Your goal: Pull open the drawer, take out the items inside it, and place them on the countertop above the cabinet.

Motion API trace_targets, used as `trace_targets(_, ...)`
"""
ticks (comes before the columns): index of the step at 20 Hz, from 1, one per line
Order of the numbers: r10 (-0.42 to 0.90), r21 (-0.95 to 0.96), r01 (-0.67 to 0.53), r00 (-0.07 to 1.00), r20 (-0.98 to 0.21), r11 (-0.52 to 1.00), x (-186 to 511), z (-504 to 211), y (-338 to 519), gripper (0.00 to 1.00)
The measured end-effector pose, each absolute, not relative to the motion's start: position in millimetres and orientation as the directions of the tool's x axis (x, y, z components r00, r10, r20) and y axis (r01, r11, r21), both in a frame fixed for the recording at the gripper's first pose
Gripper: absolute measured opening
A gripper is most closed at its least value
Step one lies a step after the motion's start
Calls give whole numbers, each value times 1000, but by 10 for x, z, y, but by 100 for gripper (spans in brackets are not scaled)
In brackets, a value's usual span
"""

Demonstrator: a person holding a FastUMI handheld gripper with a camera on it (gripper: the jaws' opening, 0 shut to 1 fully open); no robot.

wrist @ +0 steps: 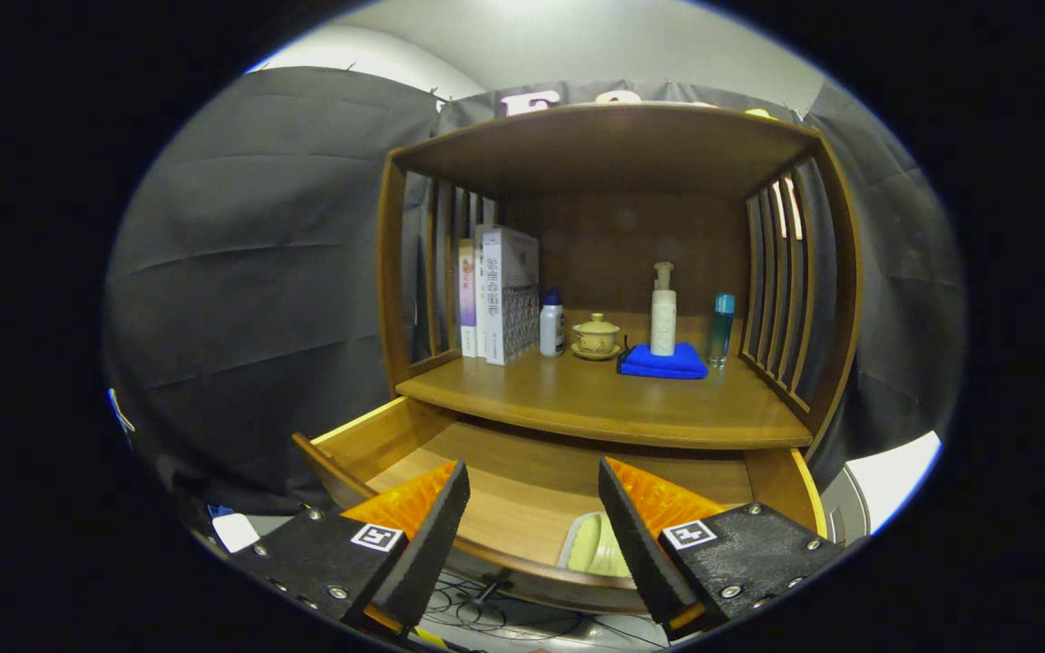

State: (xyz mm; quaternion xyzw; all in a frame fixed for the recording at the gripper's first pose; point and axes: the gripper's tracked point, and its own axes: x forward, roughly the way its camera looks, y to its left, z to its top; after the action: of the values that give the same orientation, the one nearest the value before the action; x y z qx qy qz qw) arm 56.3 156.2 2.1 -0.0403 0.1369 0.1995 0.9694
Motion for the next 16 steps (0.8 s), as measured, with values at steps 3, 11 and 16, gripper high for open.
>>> trace_targets(3,364,1,-392,852,-376,920,774,-147,1519,89)
trace_targets(11,305,-23,-392,751,-586,920,1026,-593,1296,89)
trace_targets(16,266,-64,-427,667,-696,902,1022,-948,1205,89)
